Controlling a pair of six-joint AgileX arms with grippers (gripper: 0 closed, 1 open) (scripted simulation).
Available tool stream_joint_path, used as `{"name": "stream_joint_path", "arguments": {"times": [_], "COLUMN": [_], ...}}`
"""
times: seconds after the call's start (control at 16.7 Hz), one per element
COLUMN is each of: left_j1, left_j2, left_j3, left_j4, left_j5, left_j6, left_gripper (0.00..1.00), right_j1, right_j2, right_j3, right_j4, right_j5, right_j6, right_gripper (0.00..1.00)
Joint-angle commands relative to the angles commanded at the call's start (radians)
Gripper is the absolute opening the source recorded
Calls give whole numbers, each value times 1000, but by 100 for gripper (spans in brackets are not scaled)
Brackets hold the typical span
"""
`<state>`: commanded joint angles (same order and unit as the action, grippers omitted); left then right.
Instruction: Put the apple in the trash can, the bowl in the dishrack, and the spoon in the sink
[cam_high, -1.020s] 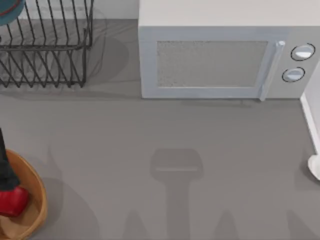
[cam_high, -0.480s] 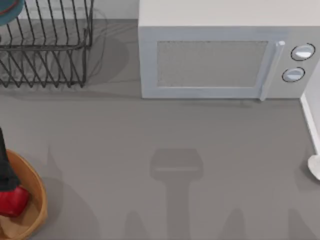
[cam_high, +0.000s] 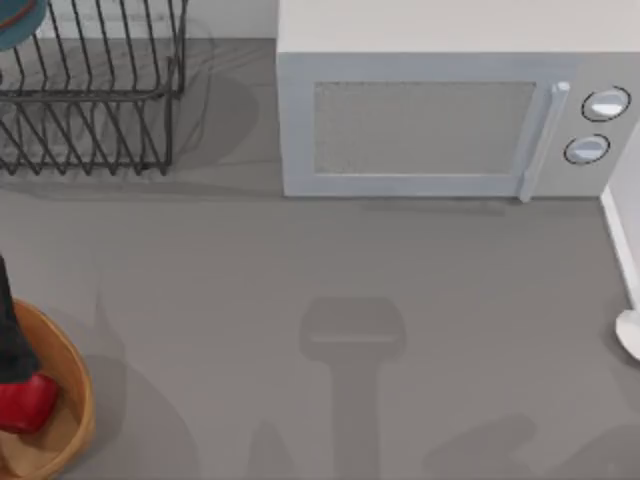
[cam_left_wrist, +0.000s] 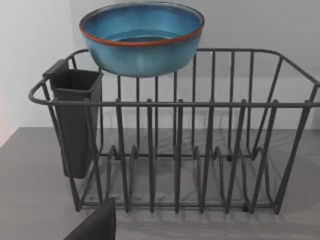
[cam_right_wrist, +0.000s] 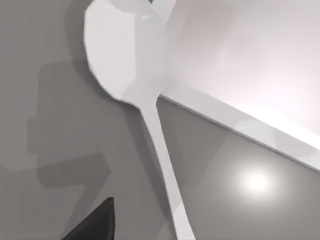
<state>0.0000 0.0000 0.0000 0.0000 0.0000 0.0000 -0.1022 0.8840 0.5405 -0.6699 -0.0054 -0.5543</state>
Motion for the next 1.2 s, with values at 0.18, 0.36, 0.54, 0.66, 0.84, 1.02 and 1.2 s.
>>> {"name": "stream_joint_path", "arguments": {"times": [0.18,0.36,0.54,0.66,0.84,1.02,1.2], "left_j1": [0,0,0,0,0,0,0], "left_j2": [0,0,0,0,0,0,0], "left_j3": [0,0,0,0,0,0,0], "left_j4": [0,0,0,0,0,0,0], "left_j5": [0,0,0,0,0,0,0], "left_j6": [0,0,0,0,0,0,0], "left_gripper": [100,100,100,100,100,100,100], "right_j1": [-26,-44,-51,-51,-47,-47,-47], "right_j2": [245,396,460,464,460,483,549], "right_j3": [141,251,309,312,309,287,224], "right_j4": [-169,-285,-340,-343,-340,-301,-169], "right_j5": [1,1,1,1,1,1,1], "right_j6": [-145,-253,-307,-310,-308,-307,-304], "right_gripper": [100,100,100,100,100,100,100]}}
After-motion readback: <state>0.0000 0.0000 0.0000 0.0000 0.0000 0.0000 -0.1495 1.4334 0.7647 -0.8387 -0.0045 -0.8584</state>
